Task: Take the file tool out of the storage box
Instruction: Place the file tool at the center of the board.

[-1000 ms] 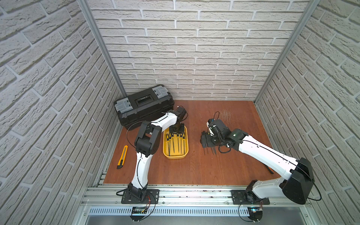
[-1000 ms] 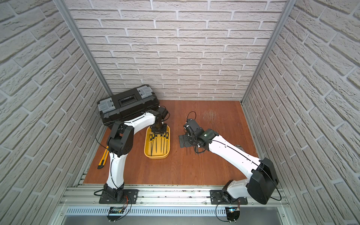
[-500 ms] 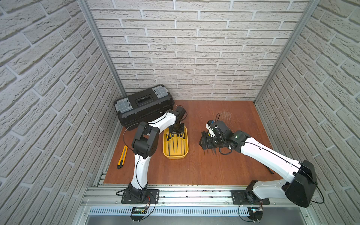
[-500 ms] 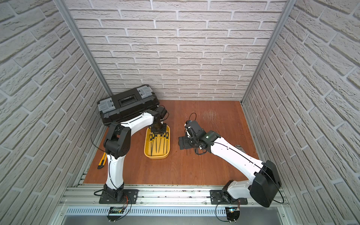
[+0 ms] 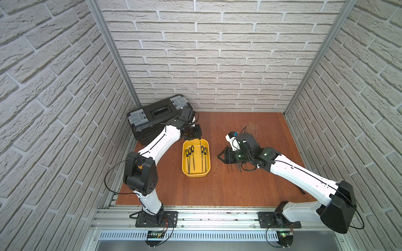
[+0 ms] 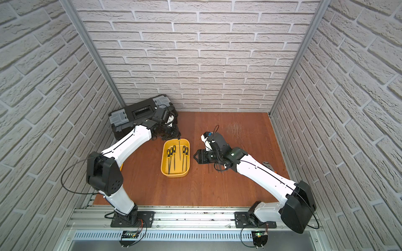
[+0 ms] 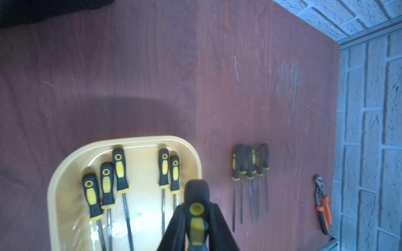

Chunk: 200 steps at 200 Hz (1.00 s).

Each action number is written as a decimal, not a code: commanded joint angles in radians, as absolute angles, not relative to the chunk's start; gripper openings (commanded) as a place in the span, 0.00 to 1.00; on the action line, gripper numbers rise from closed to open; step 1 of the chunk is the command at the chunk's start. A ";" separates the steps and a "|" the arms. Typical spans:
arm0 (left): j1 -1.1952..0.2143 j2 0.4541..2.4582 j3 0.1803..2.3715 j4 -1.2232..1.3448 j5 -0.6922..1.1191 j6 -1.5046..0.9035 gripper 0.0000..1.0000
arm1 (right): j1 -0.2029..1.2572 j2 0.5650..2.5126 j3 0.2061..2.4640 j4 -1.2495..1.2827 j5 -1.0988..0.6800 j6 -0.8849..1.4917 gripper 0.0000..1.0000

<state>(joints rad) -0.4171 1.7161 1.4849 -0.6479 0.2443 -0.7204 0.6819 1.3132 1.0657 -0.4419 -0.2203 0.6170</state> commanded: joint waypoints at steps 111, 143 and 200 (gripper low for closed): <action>-0.411 1.599 1.395 -0.508 0.385 -0.840 0.11 | 0.704 1.537 1.168 -0.237 -0.318 0.650 0.40; -0.410 1.594 1.394 -0.511 0.385 -0.839 0.11 | 0.707 1.560 1.191 -0.231 -0.335 0.653 0.38; -0.411 1.594 1.400 -0.514 0.388 -0.839 0.11 | 0.714 1.586 1.219 -0.234 -0.345 0.648 0.33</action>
